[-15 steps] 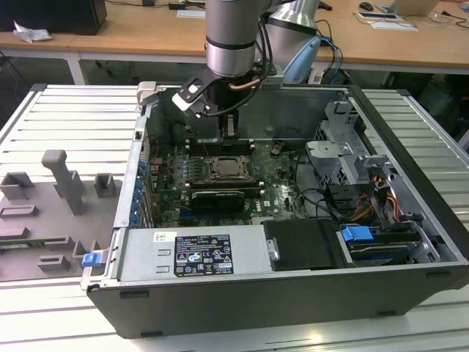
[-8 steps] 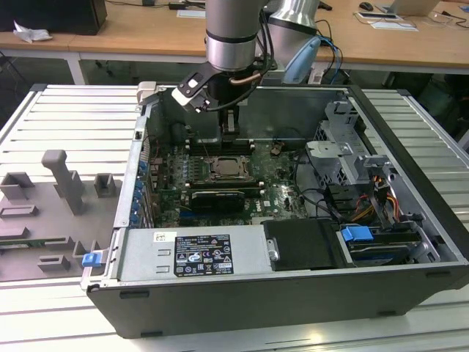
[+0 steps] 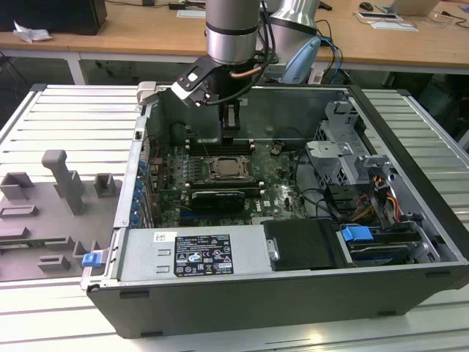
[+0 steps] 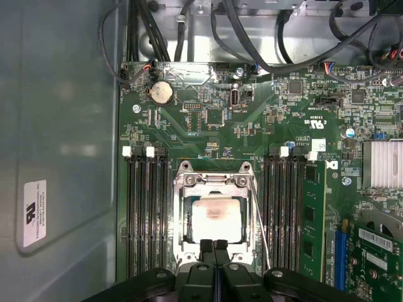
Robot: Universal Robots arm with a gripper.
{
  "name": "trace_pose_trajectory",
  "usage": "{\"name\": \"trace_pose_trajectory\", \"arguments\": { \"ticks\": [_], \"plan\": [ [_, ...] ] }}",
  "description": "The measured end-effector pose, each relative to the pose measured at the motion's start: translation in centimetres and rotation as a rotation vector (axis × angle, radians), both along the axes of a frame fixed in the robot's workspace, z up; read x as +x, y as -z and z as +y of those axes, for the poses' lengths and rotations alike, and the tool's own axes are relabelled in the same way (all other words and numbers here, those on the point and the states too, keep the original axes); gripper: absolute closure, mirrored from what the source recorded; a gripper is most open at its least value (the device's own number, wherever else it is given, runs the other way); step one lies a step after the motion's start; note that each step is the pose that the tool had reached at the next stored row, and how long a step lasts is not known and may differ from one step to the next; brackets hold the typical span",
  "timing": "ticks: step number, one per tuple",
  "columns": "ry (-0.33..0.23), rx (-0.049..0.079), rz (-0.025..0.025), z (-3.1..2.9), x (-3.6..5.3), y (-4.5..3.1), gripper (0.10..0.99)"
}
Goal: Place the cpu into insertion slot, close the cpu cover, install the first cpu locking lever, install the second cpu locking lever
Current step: 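Install the first cpu locking lever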
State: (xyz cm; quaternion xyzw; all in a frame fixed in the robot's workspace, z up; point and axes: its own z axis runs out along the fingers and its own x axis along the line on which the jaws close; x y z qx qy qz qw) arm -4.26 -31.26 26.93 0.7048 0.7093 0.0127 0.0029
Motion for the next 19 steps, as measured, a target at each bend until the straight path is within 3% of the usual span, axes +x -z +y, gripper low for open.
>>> {"name": "trace_pose_trajectory", "arguments": {
  "ticks": [19],
  "plan": [
    [0.0,-0.006,0.0,0.01,0.0,-0.52,0.98]
  ]
}}
